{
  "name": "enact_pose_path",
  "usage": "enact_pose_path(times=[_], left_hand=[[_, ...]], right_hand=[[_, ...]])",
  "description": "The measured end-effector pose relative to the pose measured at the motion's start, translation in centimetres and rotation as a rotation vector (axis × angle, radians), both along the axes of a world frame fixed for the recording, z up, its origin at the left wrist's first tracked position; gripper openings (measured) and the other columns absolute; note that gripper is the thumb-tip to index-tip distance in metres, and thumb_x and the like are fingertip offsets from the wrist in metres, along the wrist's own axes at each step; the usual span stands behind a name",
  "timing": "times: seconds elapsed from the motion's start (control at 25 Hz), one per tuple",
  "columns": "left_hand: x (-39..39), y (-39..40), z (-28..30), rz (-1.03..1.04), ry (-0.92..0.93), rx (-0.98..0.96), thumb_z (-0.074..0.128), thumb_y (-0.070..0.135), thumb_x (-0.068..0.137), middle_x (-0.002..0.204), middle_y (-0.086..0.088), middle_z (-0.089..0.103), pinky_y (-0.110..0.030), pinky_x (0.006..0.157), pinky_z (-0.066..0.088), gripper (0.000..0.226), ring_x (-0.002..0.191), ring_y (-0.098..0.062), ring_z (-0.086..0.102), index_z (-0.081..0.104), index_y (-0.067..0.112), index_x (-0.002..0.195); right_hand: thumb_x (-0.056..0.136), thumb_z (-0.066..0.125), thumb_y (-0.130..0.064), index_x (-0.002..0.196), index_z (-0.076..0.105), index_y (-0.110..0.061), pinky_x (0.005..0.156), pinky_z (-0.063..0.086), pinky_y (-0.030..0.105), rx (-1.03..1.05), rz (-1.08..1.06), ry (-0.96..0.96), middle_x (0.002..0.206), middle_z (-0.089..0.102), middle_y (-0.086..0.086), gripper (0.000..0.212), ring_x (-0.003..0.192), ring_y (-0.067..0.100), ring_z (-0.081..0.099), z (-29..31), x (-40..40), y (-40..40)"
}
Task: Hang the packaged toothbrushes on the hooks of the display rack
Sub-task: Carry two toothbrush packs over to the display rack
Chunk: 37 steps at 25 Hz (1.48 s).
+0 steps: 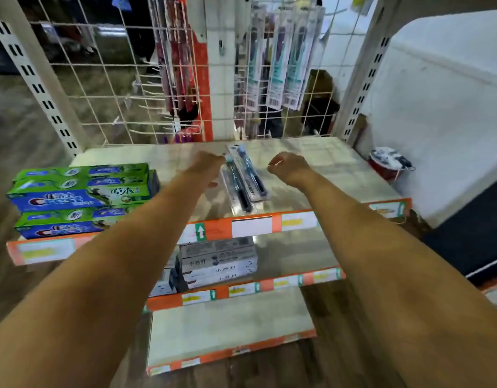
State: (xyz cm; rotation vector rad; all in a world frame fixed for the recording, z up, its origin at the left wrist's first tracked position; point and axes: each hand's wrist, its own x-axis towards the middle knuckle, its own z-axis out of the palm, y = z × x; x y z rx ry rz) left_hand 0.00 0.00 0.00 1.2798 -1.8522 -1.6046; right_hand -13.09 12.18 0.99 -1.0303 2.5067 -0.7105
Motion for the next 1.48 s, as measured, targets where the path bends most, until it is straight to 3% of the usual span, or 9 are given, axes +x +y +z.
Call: enact_pose_path(times=[0.24, 0.4, 0.48, 0.76, 0.92, 1.04, 1.2, 1.32, 1.48], left_hand=[[-0.6, 0.6, -1.8, 0.228, 0.091, 0.264, 0.047, 0.018, 0.095, 0.069, -0.006, 0.042, -0.033, 0.058, 0.046, 0.018, 0.059, -0.02, 0.047, 0.046, 0.011, 0.078], [-1.7, 0.6, -2.3, 0.294, 0.078, 0.24, 0.048, 0.014, 0.092, 0.066, -0.007, 0.043, -0.03, 0.052, 0.045, 0.016, 0.056, -0.019, 0.046, 0.046, 0.011, 0.076], [-2.1, 0.5, -2.3, 0.274, 0.042, 0.263, 0.05, 0.015, 0.091, 0.065, -0.006, 0.045, -0.027, 0.047, 0.043, 0.012, 0.055, -0.018, 0.045, 0.049, 0.01, 0.08], [-2.9, -0.4, -2.5, 0.238, -0.059, 0.217, 0.051, 0.015, 0.092, 0.061, -0.006, 0.043, -0.027, 0.047, 0.042, 0.026, 0.051, -0.018, 0.044, 0.046, 0.009, 0.066], [-3.0, -0.8, -2.9, 0.208, -0.111, 0.18, 0.053, 0.015, 0.092, 0.061, -0.01, 0.048, -0.031, 0.057, 0.046, 0.028, 0.054, -0.022, 0.048, 0.049, 0.005, 0.066], [-3.2, -0.9, -3.3, 0.199, -0.056, 0.184, 0.051, 0.012, 0.094, 0.068, -0.01, 0.052, -0.032, 0.063, 0.048, 0.019, 0.06, -0.021, 0.052, 0.051, 0.0, 0.079], [-3.9, -1.0, -3.7, 0.155, -0.026, 0.19, 0.052, 0.015, 0.094, 0.069, -0.009, 0.053, -0.03, 0.061, 0.048, 0.021, 0.06, -0.02, 0.053, 0.052, 0.004, 0.075], [-4.4, -0.4, -3.9, 0.127, -0.04, 0.146, 0.059, 0.017, 0.09, 0.069, -0.008, 0.055, -0.025, 0.054, 0.049, 0.02, 0.061, -0.019, 0.054, 0.053, 0.007, 0.074], [-4.3, -0.2, -4.1, -0.012, 0.144, 0.224, 0.056, 0.015, 0.091, 0.097, -0.018, 0.065, -0.039, 0.083, 0.055, 0.02, 0.093, -0.031, 0.066, 0.057, 0.002, 0.105]], right_hand=[[0.089, 0.048, -0.014, 0.097, 0.052, -0.001, 0.065, 0.037, 0.027, -0.001, 0.025, -0.119, 0.095, 0.055, 0.014, 0.015, 0.084, 0.026, 0.051, -1.5, -0.9, -2.3], [0.087, 0.055, -0.021, 0.128, 0.042, 0.004, 0.091, 0.044, 0.035, -0.015, 0.022, -0.146, 0.123, 0.055, 0.019, 0.049, 0.114, 0.035, 0.052, -3.0, -0.6, -4.1], [0.087, 0.052, -0.017, 0.128, 0.043, 0.005, 0.099, 0.044, 0.038, -0.017, 0.005, -0.17, 0.124, 0.055, 0.021, 0.048, 0.115, 0.036, 0.052, -3.4, -0.4, -4.8], [0.08, 0.051, -0.019, 0.092, 0.056, -0.008, 0.085, 0.041, 0.034, -0.046, -0.011, -0.355, 0.097, 0.056, 0.014, 0.017, 0.107, 0.032, 0.057, -3.7, -1.3, -6.2], [0.083, 0.053, -0.017, 0.068, 0.052, -0.009, 0.07, 0.04, 0.029, -0.097, -0.016, -0.492, 0.079, 0.053, 0.01, 0.017, 0.075, 0.024, 0.052, -3.3, -1.7, -5.9], [0.089, 0.05, -0.019, 0.087, 0.058, -0.006, 0.053, 0.036, 0.025, -0.196, -0.042, -0.648, 0.077, 0.053, 0.01, 0.015, 0.067, 0.021, 0.049, -3.1, -1.7, -5.7], [0.084, 0.054, -0.013, 0.102, 0.062, 0.006, 0.079, 0.054, 0.039, -0.254, -0.093, -0.675, 0.097, 0.065, 0.02, 0.027, 0.091, 0.032, 0.063, -3.7, -1.5, -6.3], [0.082, 0.058, -0.01, 0.104, 0.062, 0.007, 0.07, 0.055, 0.039, -0.276, -0.094, -0.675, 0.098, 0.065, 0.022, 0.028, 0.093, 0.036, 0.064, -3.7, -1.1, -6.1], [0.085, 0.056, -0.006, 0.11, 0.059, 0.006, 0.072, 0.055, 0.039, -0.332, -0.076, -0.722, 0.099, 0.064, 0.023, 0.028, 0.092, 0.035, 0.065, -3.4, -1.1, -5.2]])
